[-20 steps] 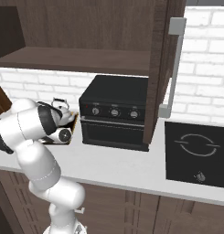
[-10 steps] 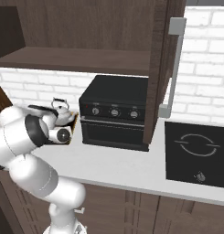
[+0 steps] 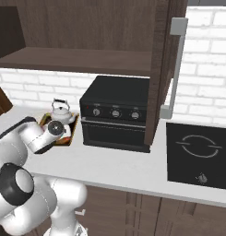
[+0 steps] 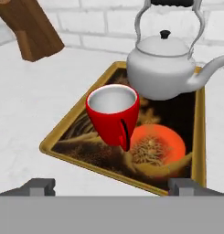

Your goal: Pick the kettle from the counter and place it on the tray. Then pick the mug from the cabinet and place it on the tray. Then close the cabinet doors.

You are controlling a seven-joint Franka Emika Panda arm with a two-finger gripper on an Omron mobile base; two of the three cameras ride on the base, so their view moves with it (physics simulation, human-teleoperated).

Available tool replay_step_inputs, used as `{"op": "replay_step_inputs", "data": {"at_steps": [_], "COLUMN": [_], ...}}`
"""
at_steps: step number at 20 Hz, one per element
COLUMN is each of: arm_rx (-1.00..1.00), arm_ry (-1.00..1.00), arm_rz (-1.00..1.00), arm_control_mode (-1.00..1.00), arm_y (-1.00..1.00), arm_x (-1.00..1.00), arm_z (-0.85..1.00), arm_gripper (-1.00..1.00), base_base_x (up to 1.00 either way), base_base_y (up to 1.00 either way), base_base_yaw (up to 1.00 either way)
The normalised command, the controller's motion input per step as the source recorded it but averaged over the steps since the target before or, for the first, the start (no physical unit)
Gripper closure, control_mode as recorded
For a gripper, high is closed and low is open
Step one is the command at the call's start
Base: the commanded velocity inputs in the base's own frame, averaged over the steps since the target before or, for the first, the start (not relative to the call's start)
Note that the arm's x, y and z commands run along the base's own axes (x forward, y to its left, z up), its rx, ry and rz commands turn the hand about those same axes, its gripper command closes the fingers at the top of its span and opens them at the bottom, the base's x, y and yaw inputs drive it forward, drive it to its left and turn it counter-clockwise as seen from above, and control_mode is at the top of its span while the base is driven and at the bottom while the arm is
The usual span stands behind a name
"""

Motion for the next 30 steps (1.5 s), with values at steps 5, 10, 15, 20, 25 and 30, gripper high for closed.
{"op": "replay_step_inputs", "data": {"at_steps": [5,10,15,20,25,30], "arm_rx": [-0.17,-0.03,0.0,0.0,0.0,0.0], "arm_ry": [0.5,0.07,0.0,-0.02,-0.09,-0.04], "arm_rz": [-0.03,0.0,0.0,-0.01,-0.1,-0.18], "arm_control_mode": [-1.0,-1.0,-1.0,-1.0,-1.0,-1.0], "arm_y": [-0.02,0.0,0.0,-0.05,-0.08,-0.25], "arm_x": [-0.11,0.0,-0.06,-0.34,-0.37,-0.35], "arm_z": [0.75,0.0,0.0,0.0,0.01,0.09], "arm_gripper": [-1.0,-1.0,-1.0,-1.0,1.0,1.0], "base_base_x": [0.0,0.0,0.0,0.0,0.0,0.0], "base_base_y": [0.0,0.0,0.0,0.0,0.0,0.0], "base_base_yaw": [0.0,0.0,0.0,0.0,0.0,0.0]}}
